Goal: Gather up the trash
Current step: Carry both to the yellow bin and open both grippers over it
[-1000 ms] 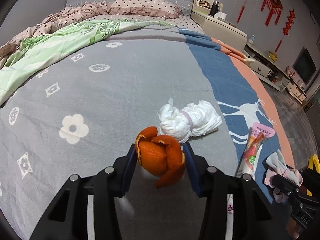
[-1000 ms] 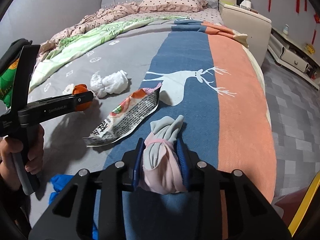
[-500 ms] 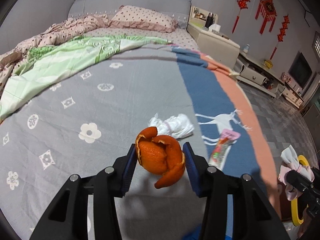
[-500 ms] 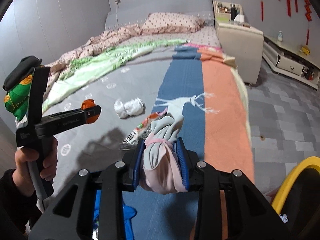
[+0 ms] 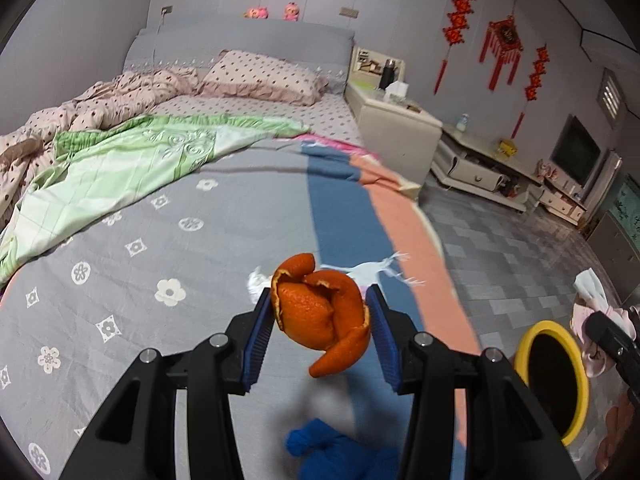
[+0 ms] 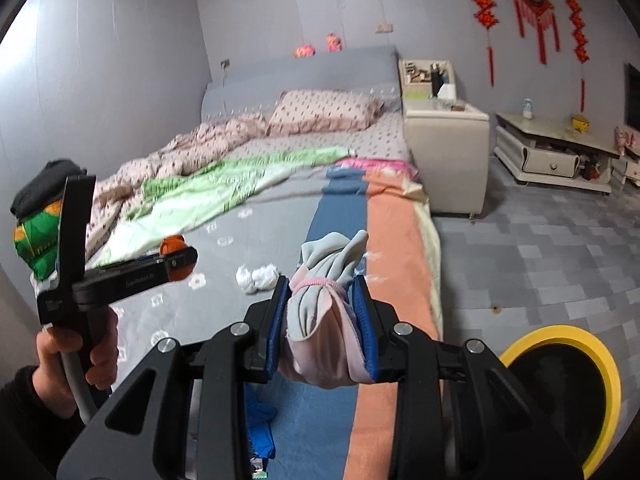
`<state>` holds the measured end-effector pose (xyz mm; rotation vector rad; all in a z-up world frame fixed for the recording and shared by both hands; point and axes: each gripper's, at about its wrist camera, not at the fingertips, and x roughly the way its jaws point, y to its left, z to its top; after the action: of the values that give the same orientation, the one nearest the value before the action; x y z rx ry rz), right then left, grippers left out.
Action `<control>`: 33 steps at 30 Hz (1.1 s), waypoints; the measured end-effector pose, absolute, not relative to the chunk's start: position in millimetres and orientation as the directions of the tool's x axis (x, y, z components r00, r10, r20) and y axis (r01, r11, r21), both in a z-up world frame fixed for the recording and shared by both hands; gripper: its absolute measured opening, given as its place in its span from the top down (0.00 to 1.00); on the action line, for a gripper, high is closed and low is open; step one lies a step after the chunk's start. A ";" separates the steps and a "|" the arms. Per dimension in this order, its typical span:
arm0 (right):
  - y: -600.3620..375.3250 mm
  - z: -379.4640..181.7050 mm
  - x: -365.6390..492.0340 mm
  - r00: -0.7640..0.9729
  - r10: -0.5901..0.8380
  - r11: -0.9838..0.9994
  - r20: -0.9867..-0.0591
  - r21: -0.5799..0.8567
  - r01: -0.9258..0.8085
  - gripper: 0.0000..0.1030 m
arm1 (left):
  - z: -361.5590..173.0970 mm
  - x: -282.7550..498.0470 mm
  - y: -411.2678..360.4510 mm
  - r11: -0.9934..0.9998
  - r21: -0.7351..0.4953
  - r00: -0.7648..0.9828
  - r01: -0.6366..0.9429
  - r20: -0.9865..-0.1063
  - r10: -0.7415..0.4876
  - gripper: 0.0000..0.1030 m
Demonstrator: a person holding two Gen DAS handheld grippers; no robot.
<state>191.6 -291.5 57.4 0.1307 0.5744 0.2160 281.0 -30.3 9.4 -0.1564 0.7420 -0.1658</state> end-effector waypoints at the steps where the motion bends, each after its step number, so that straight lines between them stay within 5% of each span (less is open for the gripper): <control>1: -295.9 64.2 185.8 0.825 0.237 0.969 -0.513 0.185 -0.163 0.70 | 13.7 277.9 -32.3 0.974 -0.204 0.727 0.101 -0.653 -0.212 0.57; 21: -414.2 165.8 104.5 0.929 0.067 0.981 -0.364 0.192 0.004 0.70 | 102.7 229.0 -156.3 0.927 -0.170 0.743 0.334 -0.557 -0.370 0.57; 33: -503.2 175.6 74.7 0.931 -0.049 0.969 -0.363 0.209 0.133 0.69 | 109.0 224.4 -235.1 0.883 -0.147 0.696 0.446 -0.563 -0.446 0.57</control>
<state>74.7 -503.2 175.6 0.2338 0.3636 -0.0942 224.4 -235.1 109.0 0.0007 0.6276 -0.4975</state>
